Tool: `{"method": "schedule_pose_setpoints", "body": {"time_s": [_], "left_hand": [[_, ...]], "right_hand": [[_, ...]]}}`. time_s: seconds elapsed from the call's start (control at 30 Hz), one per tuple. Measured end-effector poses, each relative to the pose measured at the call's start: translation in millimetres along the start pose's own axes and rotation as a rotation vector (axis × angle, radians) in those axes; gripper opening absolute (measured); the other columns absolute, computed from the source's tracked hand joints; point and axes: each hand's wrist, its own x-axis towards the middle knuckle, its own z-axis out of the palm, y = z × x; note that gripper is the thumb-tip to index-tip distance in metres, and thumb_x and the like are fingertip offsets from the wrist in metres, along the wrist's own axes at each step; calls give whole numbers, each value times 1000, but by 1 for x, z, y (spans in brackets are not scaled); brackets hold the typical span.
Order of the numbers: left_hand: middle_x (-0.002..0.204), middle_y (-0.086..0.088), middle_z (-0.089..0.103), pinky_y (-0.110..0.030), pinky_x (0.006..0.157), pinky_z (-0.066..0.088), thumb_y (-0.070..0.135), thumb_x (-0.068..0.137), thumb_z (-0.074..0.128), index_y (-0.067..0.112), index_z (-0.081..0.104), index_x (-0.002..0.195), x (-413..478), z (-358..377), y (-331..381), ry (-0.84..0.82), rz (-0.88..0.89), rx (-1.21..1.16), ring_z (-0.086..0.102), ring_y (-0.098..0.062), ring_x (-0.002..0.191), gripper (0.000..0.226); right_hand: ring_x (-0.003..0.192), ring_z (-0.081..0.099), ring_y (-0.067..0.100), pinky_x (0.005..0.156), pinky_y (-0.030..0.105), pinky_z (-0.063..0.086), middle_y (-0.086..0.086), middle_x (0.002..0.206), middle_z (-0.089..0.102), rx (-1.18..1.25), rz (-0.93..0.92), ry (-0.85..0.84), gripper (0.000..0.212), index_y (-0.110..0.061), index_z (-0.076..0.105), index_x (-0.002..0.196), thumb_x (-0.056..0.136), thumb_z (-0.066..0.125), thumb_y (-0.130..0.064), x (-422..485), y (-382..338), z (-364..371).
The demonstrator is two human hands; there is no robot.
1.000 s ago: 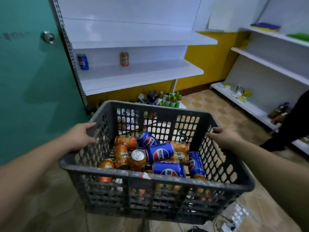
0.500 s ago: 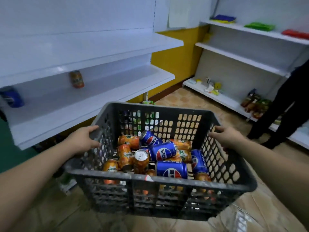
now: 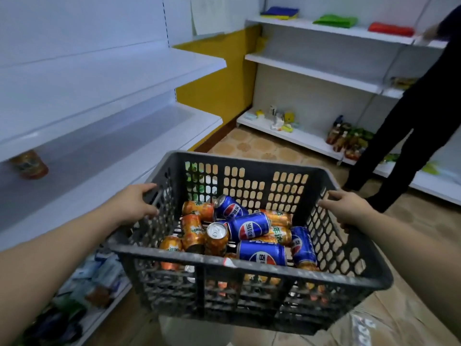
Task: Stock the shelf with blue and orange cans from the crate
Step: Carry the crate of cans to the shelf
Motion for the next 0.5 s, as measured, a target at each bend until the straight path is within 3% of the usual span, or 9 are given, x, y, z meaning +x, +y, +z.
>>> {"method": "schedule_pose_setpoints", "body": {"time_s": [0.07, 0.2, 0.3, 0.37, 0.5], "left_hand": [[134, -12, 56, -23, 81, 39, 15, 74, 79, 18, 41, 144, 22, 8, 7, -3, -10, 0, 60, -27, 104, 79], [133, -14, 56, -17, 69, 42, 11, 74, 79, 17, 40, 144, 69, 19, 13, -24, -6, 2, 56, -21, 94, 79], [138, -13, 52, -22, 80, 40, 12, 75, 78, 16, 40, 144, 112, 15, 14, -55, 22, 43, 58, -27, 109, 79], [138, -12, 51, -27, 84, 43, 15, 75, 79, 19, 39, 145, 147, 9, 11, -86, 50, 57, 59, -30, 109, 80], [143, -10, 47, -30, 94, 40, 20, 74, 80, 20, 40, 144, 220, -8, 0, -148, 165, 81, 52, -28, 121, 81]], "right_hand": [[81, 65, 24, 71, 40, 60, 12, 120, 61, -6, -2, 7, 66, -32, 42, 143, 86, 62, -56, 24, -5, -2], [89, 66, 27, 77, 44, 59, 12, 120, 62, 5, 34, 1, 66, -34, 40, 144, 86, 60, -56, 56, -15, 1], [98, 65, 30, 82, 45, 58, 13, 128, 59, 11, 75, 31, 65, -35, 39, 144, 87, 59, -56, 71, -28, 11], [102, 63, 31, 85, 46, 56, 13, 134, 55, 10, 118, 61, 63, -35, 40, 144, 87, 58, -57, 76, -43, 17], [102, 63, 31, 84, 43, 56, 14, 134, 55, 41, 191, 139, 60, -30, 41, 145, 91, 57, -51, 74, -75, 32]]}}
